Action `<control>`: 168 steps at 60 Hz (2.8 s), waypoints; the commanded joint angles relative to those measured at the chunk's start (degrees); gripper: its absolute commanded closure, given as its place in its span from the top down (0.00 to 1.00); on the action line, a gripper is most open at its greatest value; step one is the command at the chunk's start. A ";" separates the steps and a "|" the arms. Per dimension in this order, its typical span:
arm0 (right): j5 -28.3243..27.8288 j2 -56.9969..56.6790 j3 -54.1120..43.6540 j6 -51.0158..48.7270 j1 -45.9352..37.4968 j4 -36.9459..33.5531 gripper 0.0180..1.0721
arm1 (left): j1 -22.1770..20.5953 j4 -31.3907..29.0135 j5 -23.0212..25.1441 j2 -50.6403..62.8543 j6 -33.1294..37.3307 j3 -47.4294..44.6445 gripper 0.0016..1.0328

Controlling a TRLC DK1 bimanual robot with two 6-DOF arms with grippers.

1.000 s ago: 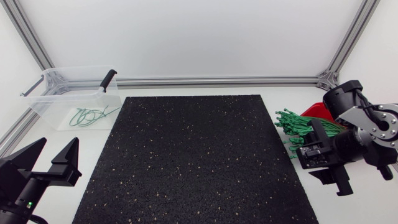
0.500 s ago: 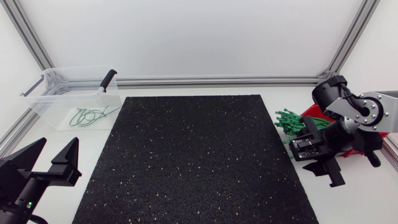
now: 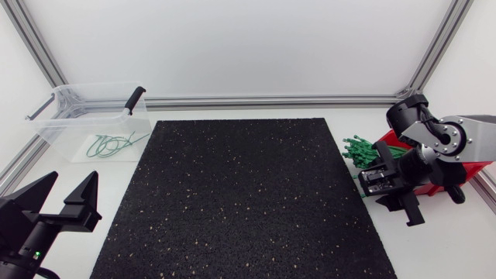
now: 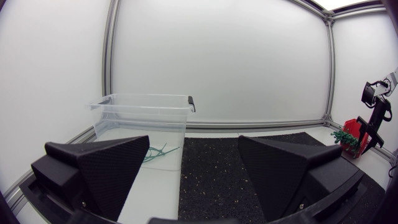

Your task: Take a green cable tie from the red box, thread the tail through the head to close it, then place it in the transparent bin on the left.

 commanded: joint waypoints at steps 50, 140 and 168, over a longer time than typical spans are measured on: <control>0.93 2.07 -2.30 -2.66 -0.70 2.68 0.26 | -0.58 -1.41 0.17 -0.12 -0.05 -2.26 0.96; -12.96 -6.01 7.28 6.75 1.15 -7.52 0.08 | -1.11 -1.68 0.17 0.05 -0.05 -2.26 0.96; -32.74 -4.52 23.97 18.52 -6.41 -16.31 0.08 | -1.20 -1.68 0.08 0.05 -0.05 -2.26 0.96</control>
